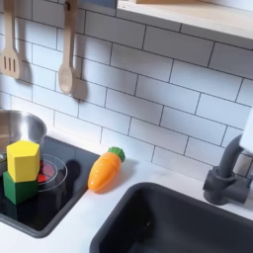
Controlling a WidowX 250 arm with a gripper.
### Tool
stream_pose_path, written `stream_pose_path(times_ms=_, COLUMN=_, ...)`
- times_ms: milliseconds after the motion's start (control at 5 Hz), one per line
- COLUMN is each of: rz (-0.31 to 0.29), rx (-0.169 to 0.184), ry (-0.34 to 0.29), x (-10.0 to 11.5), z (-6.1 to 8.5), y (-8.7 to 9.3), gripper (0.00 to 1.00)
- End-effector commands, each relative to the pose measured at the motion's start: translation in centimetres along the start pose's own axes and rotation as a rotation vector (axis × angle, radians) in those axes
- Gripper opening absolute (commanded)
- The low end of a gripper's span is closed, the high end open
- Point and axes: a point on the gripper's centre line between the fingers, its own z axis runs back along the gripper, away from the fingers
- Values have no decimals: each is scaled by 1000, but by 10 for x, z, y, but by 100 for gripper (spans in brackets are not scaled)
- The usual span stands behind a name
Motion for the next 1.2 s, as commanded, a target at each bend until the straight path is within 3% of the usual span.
stream_pose_path(times_ms=0, rz=-28, rx=7, ry=200, x=-3, z=19, y=6, gripper=0)
stream_pose_path(times_ms=400, rz=-60, rx=-58, ry=367, x=-19, z=52, y=11, gripper=0)
stream_pose_path(times_ms=600, rz=-91, rx=-105, ry=413, x=-26, z=80, y=10, gripper=0)
stream_pose_path(times_ms=800, rz=-119, rx=-124, ry=465, x=-33, z=99, y=15, gripper=0)
stream_pose_path(times_ms=1000, rz=-137, rx=-118, ry=442, x=-22, z=98, y=12, gripper=100)
